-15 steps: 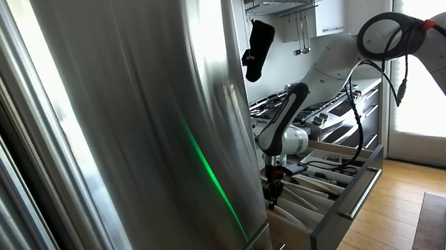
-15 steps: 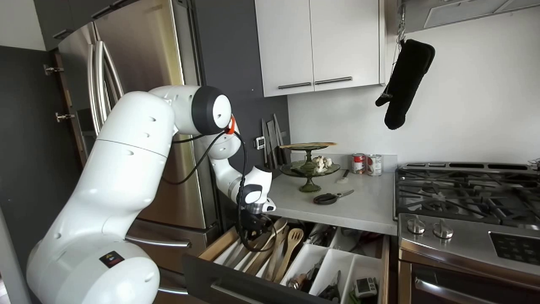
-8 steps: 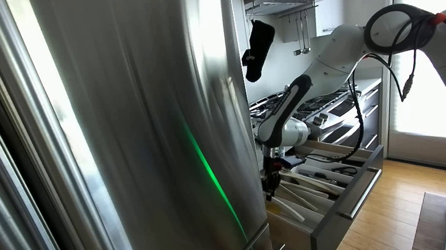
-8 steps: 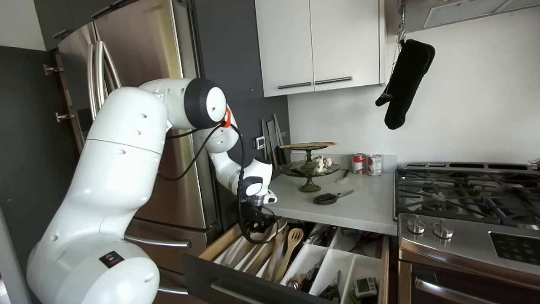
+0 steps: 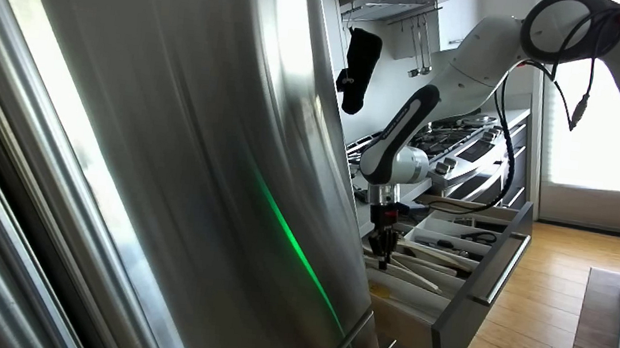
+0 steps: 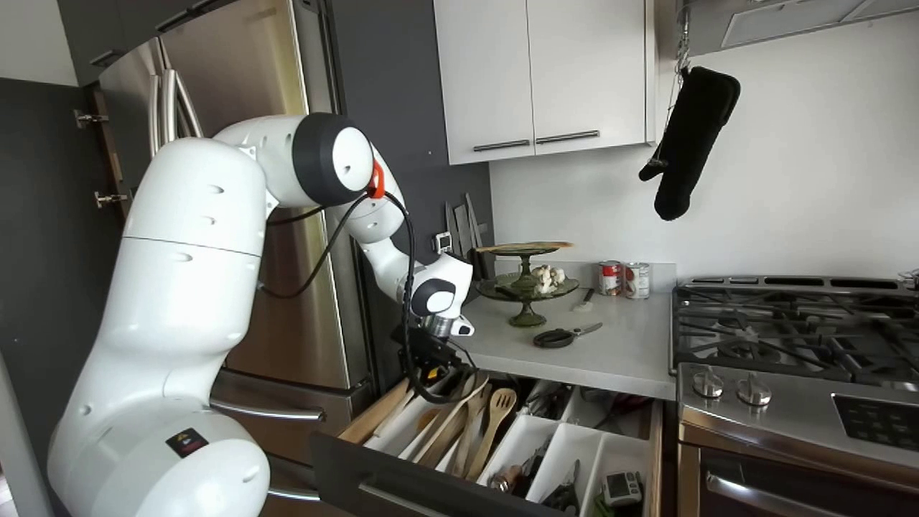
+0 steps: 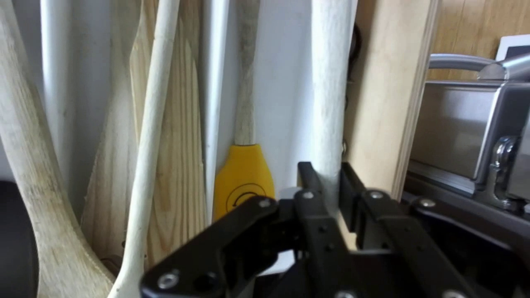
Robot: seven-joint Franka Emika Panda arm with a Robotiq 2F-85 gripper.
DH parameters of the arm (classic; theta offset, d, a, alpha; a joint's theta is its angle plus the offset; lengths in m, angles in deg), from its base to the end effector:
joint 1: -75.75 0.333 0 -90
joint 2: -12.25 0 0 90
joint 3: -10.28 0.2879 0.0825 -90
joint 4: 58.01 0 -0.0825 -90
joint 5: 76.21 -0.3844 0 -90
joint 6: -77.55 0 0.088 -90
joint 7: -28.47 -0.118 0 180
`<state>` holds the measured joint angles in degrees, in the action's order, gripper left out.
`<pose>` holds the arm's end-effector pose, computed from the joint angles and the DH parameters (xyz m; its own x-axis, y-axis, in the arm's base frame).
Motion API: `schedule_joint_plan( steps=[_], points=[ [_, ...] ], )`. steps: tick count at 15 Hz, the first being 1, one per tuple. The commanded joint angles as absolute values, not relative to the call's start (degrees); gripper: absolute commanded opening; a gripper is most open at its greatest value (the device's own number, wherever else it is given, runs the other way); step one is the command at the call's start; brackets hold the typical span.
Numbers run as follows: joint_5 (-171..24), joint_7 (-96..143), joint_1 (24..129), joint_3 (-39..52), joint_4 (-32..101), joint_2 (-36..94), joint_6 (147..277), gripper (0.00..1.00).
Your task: Take the stirring spoon out of the drawer and put it on the thing
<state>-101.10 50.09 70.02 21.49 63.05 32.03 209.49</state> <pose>0.5496 0.0671 0.2060 0.9844 0.1611 -0.0713 0.1225 -0.9169 -0.3799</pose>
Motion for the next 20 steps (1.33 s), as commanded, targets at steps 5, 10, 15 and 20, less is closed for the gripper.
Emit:
schedule_joint_plan(
  steps=[5, 10, 15, 20],
  points=[
    [-100.1, 50.3, 70.3, 17.6, 61.4, 29.0, 191.0, 0.04],
    [-97.4, 47.9, 71.8, 15.8, 63.9, 25.0, 182.6, 0.04],
    [-94.1, 43.2, 73.7, 14.6, 68.6, 18.6, 188.9, 0.04],
    [-85.6, 35.8, 75.6, 14.0, 70.4, 14.8, 199.1, 0.04]
  ],
)
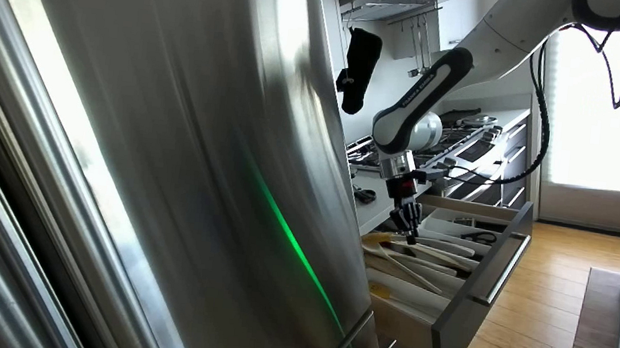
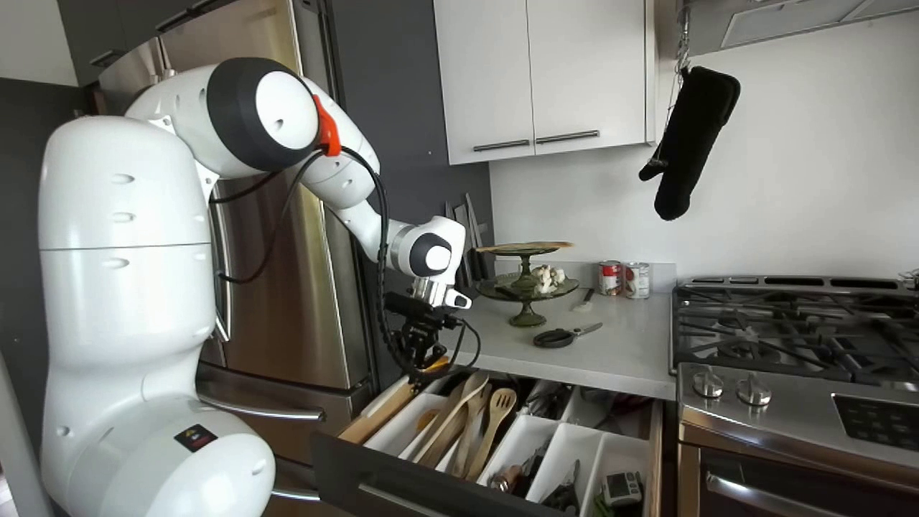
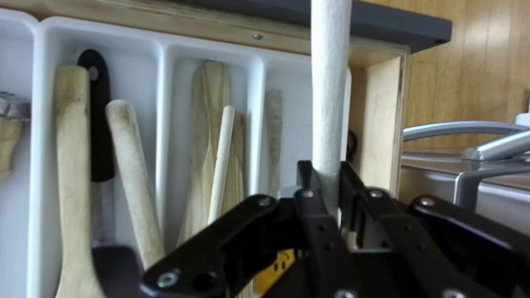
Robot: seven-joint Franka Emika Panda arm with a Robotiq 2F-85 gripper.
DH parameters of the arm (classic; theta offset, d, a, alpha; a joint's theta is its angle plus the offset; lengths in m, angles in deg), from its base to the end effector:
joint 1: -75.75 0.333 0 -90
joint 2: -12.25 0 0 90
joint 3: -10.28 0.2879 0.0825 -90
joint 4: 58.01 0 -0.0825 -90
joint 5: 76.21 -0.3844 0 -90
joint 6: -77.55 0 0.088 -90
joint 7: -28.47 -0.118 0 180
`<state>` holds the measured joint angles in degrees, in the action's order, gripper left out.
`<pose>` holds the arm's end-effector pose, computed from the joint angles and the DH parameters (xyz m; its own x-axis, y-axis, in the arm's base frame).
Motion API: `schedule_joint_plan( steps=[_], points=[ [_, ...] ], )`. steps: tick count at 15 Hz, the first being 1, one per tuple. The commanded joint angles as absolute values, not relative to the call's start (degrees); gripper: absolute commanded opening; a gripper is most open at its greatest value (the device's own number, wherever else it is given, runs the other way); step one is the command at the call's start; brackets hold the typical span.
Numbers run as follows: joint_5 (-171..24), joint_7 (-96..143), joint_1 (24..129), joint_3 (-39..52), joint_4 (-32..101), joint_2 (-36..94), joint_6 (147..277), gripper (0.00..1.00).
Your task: Take the stirring spoon out of the drawer and put it on the thing
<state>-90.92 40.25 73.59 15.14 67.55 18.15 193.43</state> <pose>0.5075 0.0414 0.2829 0.9628 0.1361 -0.2334 0.0753 -0.9649 -0.2517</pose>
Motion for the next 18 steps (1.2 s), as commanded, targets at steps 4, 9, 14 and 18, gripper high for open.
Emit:
schedule_joint_plan(
  steps=[4, 9, 14, 18],
  points=[
    [-85.9, 36.8, 75.5, 14.0, 68.2, 16.1, 199.2, 0.17],
    [-84.4, 36.4, 75.6, 13.7, 67.9, 16.2, 200.1, 0.04],
    [-72.0, 36.3, 75.9, 13.1, 58.9, 17.8, 197.9, 0.04],
    [-64.1, 36.7, 77.0, 13.5, 49.5, 22.1, 196.0, 0.04]
  ],
)
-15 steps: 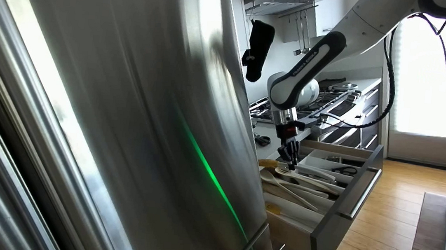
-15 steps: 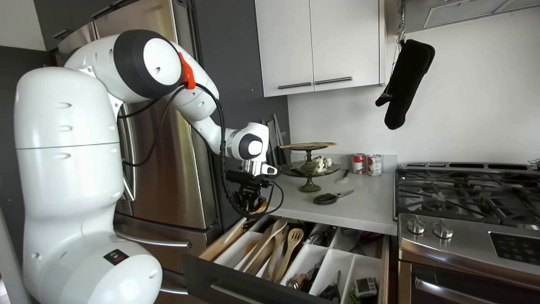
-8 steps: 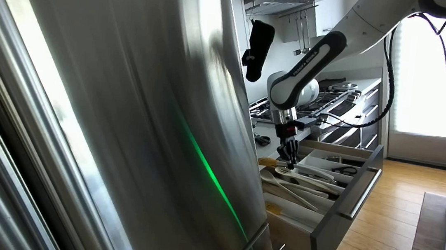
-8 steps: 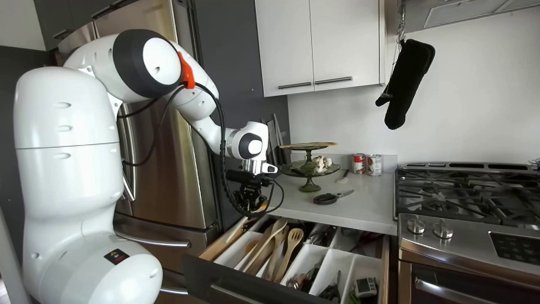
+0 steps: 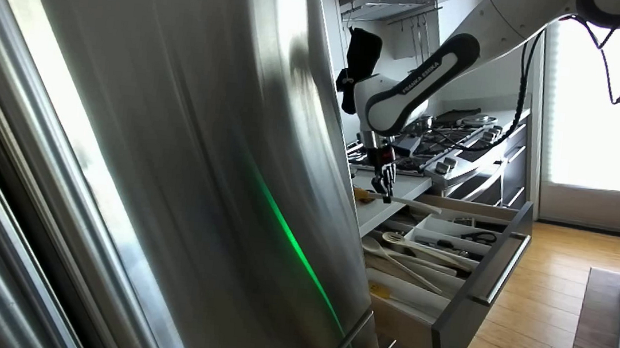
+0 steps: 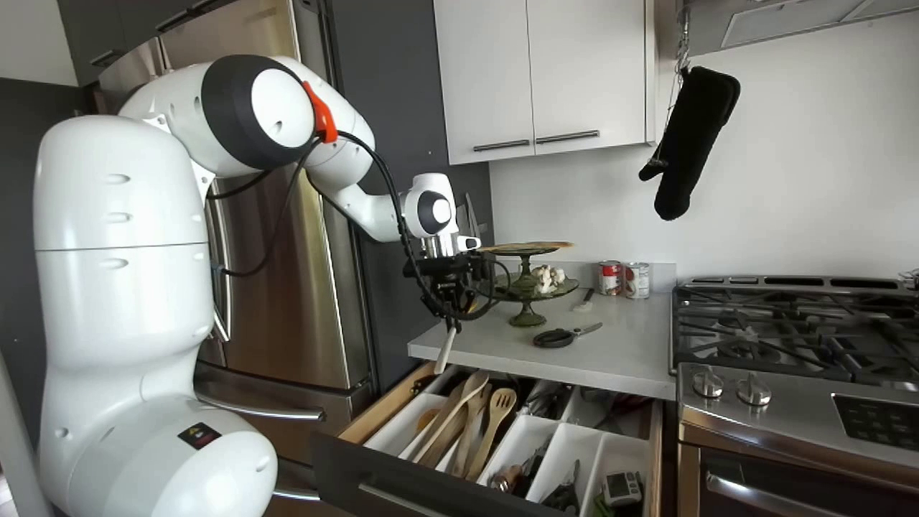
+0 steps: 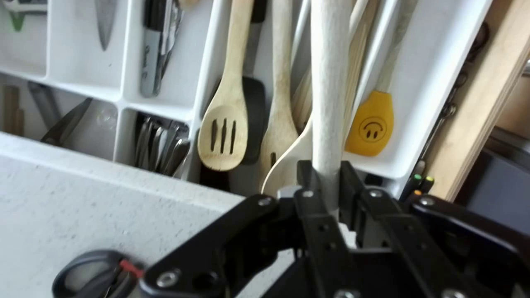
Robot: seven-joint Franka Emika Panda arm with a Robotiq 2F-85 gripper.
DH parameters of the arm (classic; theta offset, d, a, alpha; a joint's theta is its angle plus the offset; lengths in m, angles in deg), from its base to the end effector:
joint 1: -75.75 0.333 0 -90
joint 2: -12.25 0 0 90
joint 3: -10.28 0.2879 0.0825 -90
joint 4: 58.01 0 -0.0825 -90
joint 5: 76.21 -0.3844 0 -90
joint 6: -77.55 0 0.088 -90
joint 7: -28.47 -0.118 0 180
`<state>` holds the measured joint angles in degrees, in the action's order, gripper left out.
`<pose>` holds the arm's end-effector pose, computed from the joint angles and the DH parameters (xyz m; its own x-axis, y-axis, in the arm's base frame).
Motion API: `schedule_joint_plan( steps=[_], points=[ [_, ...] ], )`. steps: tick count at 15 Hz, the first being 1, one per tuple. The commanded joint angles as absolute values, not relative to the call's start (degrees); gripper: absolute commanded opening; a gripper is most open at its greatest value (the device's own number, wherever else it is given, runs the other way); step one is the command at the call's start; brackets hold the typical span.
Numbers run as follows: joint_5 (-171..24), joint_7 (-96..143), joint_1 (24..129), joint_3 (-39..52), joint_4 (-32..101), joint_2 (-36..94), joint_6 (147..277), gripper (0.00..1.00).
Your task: Take the stirring spoon out of the drawer and put it on the thing
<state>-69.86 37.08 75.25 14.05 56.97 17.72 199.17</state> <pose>0.5727 0.0263 0.3722 0.9652 0.2613 0.0047 0.2598 -0.9614 0.0908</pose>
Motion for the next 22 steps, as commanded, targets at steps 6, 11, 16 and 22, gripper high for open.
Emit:
schedule_joint_plan(
  steps=[6, 11, 16, 22],
  points=[
    [-53.0, 37.4, 79.1, 12.8, 33.0, 31.3, 188.3, 0.04],
    [-43.1, 40.3, 83.0, 11.9, 19.0, 40.4, 182.6, 0.04],
    [-43.1, 42.9, 83.6, 12.2, 17.7, 41.9, 185.0, 0.17],
    [-43.1, 42.8, 83.6, 12.0, 17.7, 41.8, 185.0, 0.17]
  ],
)
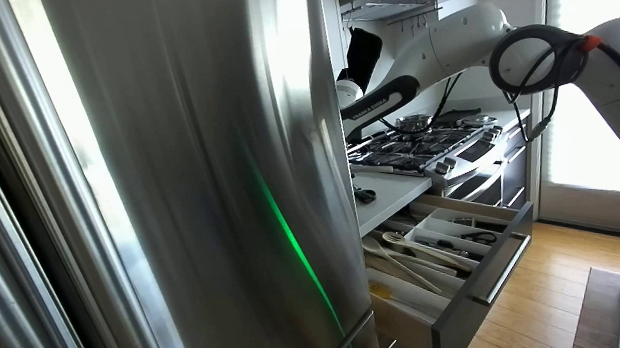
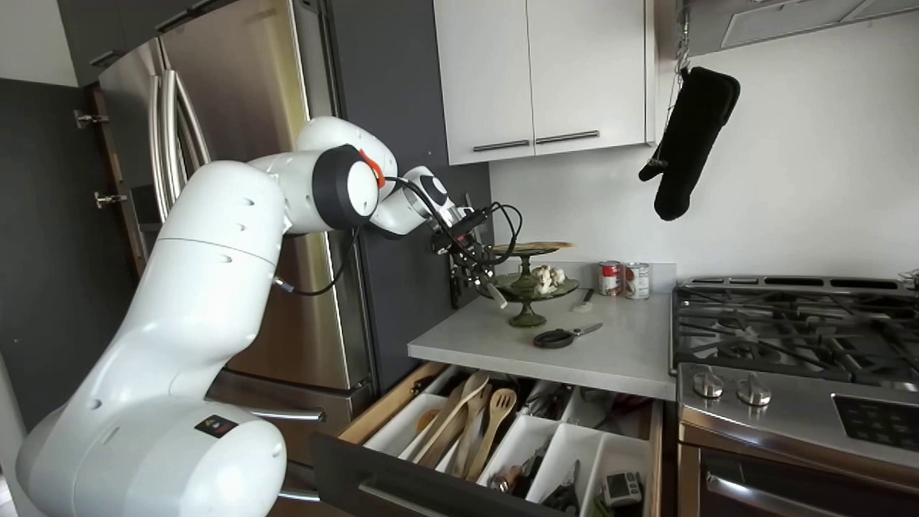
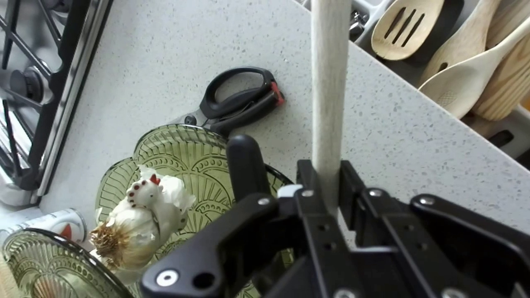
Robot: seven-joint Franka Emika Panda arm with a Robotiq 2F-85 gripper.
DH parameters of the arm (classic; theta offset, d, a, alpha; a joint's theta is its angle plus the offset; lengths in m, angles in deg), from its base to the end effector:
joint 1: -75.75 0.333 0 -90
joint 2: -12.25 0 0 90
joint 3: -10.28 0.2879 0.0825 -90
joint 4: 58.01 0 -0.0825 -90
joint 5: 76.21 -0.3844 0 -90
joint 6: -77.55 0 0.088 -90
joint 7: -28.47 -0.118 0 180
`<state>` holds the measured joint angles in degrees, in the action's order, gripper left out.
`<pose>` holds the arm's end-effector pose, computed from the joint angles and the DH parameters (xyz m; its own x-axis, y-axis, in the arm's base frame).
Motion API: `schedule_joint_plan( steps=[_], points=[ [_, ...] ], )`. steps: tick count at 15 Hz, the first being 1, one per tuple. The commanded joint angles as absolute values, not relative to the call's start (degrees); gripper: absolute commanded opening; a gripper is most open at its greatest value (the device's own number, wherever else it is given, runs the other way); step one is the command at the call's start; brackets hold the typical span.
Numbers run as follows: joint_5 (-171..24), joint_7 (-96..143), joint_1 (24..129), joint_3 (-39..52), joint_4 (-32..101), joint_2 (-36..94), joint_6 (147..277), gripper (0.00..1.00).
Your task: Take the stirring spoon out of the drawer and put it on the thing
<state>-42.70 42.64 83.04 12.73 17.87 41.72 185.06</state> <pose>0.7007 0.0663 0.4193 0.8477 0.5137 -0.1325 0.5052 -0.7052 0.4975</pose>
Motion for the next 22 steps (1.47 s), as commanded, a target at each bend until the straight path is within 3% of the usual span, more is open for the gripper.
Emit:
schedule_joint_plan(
  steps=[1, 22],
  points=[
    [-43.1, 42.8, 83.6, 12.0, 17.7, 41.8, 185.0, 0.04],
    [-35.3, 52.6, 86.2, 9.7, -1.1, 57.1, 189.7, 0.04]
  ],
)
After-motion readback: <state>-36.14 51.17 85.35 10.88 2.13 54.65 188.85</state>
